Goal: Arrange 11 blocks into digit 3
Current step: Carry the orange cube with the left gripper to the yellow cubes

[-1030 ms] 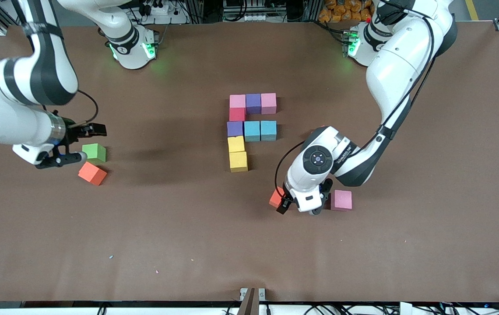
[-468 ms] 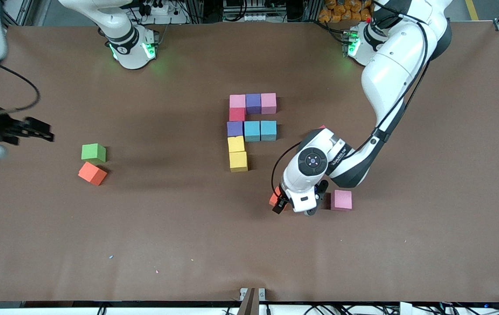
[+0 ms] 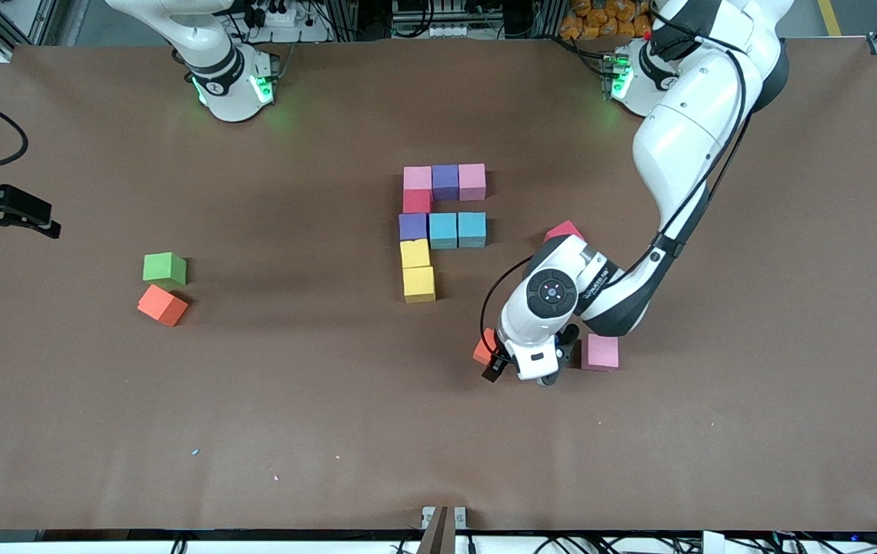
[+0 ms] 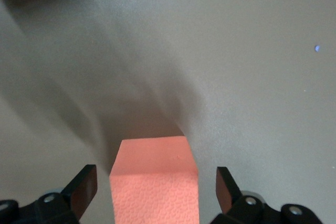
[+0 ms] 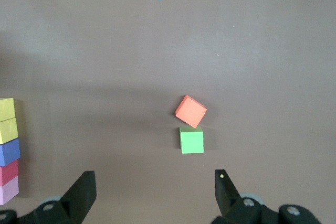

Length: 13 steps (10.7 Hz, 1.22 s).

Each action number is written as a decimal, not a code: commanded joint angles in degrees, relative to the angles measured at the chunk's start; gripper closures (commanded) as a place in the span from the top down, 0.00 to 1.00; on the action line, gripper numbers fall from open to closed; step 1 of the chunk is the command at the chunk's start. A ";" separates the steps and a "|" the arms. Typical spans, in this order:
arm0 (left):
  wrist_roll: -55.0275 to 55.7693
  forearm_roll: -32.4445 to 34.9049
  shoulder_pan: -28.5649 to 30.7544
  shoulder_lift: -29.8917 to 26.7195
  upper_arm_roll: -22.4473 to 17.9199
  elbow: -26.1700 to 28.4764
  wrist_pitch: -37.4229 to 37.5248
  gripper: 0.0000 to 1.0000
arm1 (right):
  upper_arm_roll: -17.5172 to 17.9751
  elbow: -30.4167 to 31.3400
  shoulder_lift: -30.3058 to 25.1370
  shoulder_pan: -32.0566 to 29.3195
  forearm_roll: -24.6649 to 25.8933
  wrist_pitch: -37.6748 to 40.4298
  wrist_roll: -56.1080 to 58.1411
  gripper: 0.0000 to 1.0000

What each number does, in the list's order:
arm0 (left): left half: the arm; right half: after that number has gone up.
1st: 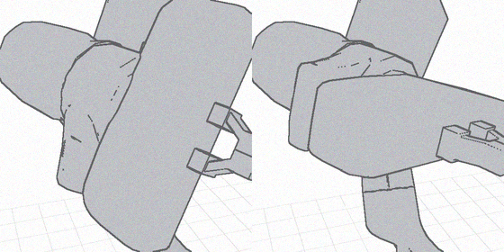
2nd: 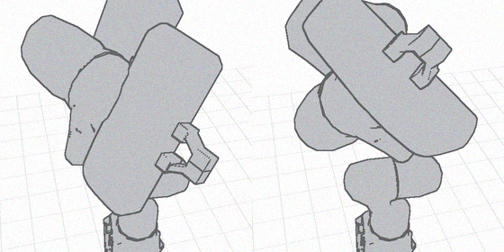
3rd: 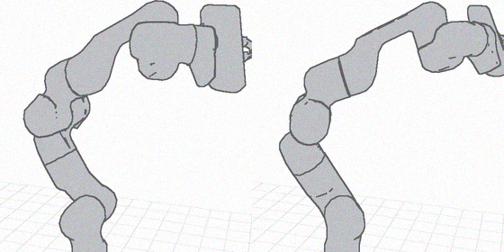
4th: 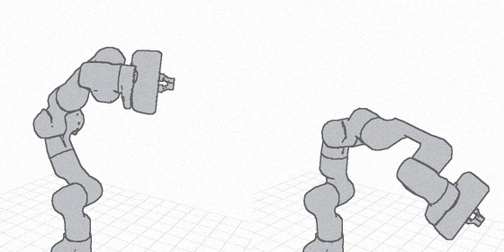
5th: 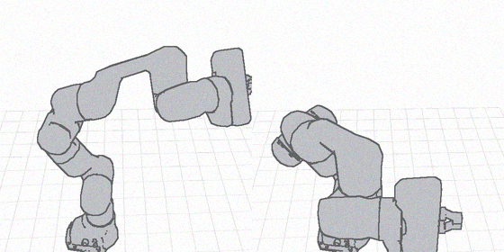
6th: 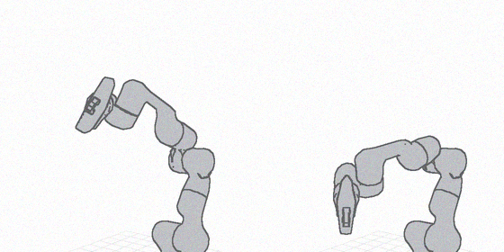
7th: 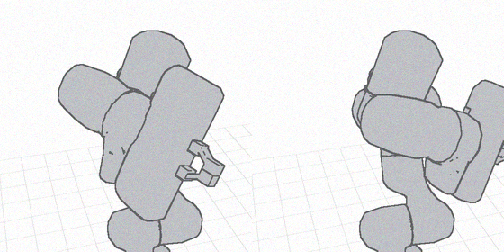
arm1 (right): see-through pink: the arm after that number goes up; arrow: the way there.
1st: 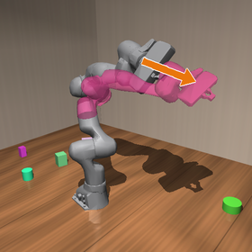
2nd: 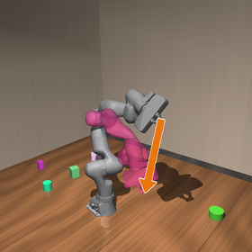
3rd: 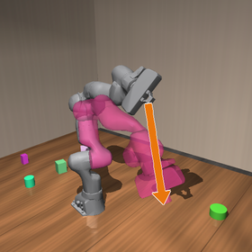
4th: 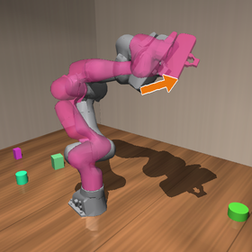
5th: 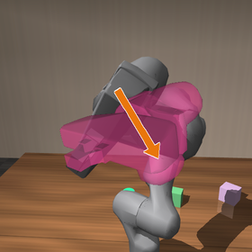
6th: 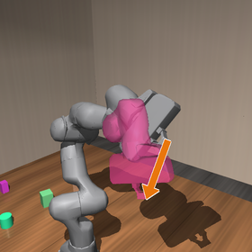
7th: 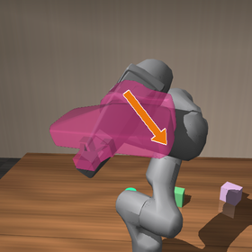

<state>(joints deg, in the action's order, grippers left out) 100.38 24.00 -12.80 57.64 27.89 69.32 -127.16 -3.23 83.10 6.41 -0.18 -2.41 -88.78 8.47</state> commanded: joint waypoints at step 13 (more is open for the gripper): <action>21.39 -6.69 -6.18 -3.59 -2.67 -0.68 6.12 0.00 | 1.91 1.89 -5.71 1.41 -0.14 3.88 -6.53 1.00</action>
<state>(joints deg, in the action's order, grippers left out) 115.91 18.50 -18.48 56.24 25.97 67.57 -123.30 -1.26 84.93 1.27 0.73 -2.41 -84.92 4.13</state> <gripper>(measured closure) 0.410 0.000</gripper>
